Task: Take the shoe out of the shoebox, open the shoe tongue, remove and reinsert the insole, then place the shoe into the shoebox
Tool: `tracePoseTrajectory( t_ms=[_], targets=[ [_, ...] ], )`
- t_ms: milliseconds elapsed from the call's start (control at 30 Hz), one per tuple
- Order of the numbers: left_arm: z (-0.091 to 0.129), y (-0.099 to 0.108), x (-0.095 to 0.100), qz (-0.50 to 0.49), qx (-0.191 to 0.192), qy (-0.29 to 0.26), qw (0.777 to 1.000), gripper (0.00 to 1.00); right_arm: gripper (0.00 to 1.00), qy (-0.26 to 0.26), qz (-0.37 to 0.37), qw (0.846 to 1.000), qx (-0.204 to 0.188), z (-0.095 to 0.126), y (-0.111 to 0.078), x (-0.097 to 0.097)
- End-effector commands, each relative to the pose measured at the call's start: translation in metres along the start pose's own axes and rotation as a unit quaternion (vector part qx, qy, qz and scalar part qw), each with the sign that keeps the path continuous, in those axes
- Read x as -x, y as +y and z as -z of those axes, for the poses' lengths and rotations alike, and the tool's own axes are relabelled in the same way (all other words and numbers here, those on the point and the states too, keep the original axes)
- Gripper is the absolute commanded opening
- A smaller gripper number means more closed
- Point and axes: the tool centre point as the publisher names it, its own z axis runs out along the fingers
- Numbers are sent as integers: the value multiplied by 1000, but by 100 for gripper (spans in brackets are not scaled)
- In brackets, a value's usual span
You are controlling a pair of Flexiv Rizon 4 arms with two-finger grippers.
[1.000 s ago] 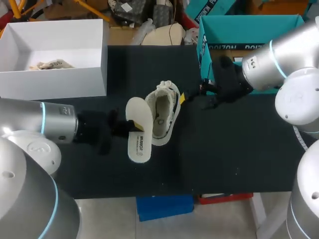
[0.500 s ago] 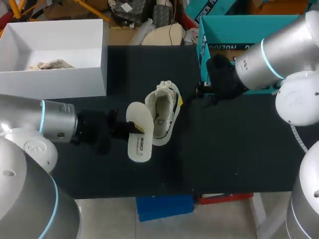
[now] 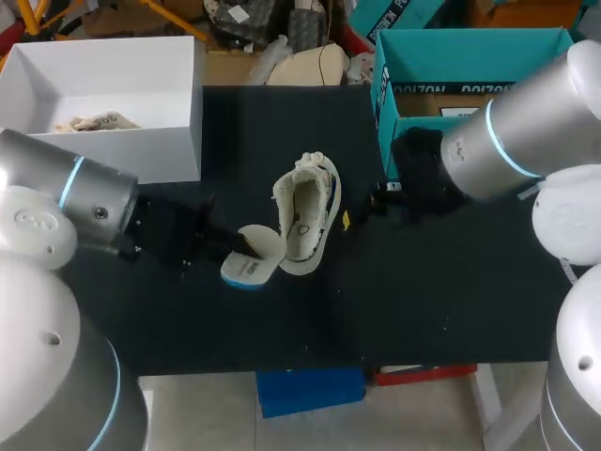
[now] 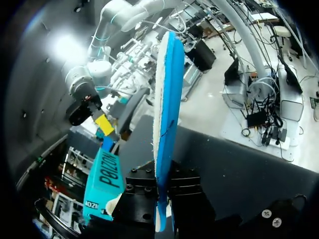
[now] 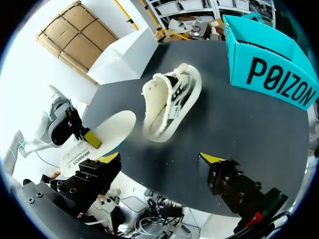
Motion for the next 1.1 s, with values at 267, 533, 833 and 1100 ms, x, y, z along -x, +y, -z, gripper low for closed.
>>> tracePoseTrajectory(
  t_ms=[267, 533, 833, 1100],
  targets=[
    [-2, -4, 11, -15, -50, 55, 997, 0, 100, -28, -26, 999, 19, 32, -33, 9],
    [-16, -11, 13, -54, -86, 122, 987, 0, 100, -28, -26, 999, 19, 32, -33, 9],
    [-37, 12, 20, -132, -41, 196, 971, 0, 100, -28, -26, 999, 19, 32, -33, 9],
    [-52, 37, 26, -134, -30, 218, 966, 0, 100, -28, -26, 999, 19, 32, -33, 9]
  ],
)
